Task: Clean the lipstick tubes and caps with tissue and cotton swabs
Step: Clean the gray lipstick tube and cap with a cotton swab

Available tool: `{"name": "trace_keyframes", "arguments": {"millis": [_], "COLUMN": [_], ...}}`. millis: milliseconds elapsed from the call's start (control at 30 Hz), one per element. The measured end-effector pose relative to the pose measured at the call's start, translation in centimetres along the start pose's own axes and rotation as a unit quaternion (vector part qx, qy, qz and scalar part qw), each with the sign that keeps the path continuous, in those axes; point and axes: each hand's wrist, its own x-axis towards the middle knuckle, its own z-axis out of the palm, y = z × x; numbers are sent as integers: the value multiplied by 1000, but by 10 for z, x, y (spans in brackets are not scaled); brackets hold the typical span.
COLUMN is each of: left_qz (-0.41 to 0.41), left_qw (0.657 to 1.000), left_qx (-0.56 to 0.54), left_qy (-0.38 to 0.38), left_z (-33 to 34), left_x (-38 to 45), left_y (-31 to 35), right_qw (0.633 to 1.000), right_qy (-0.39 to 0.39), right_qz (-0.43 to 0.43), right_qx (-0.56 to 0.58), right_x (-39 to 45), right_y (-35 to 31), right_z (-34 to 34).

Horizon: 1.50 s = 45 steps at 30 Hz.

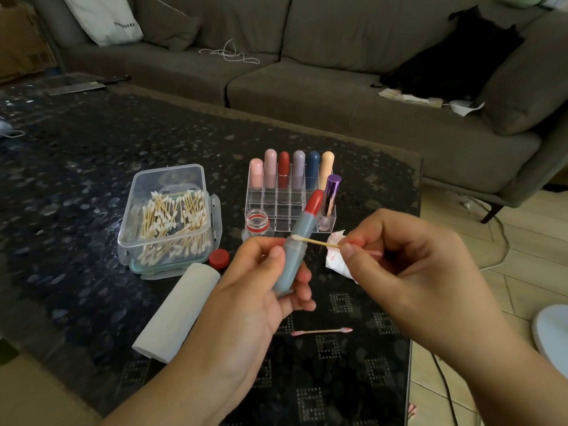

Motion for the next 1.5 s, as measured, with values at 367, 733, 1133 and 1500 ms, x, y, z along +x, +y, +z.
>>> {"name": "trace_keyframes", "arguments": {"millis": [367,733,1133,1500], "left_qz": [16,34,46,93], "left_qw": [999,994,985,970], "left_qx": [43,99,164,222], "left_qy": [1,3,21,43], "left_z": [-3,-4,-10,-11], "left_x": [1,0,0,0], "left_y": [-3,-4,-6,-6], "right_qw": [998,999,999,999], "right_qy": [56,54,48,44], "right_qz": [6,1,7,-3], "right_qx": [13,7,2,-7], "right_x": [1,2,1,0], "right_y": [3,2,1,-1], "right_z": [-1,-3,-2,1]}}
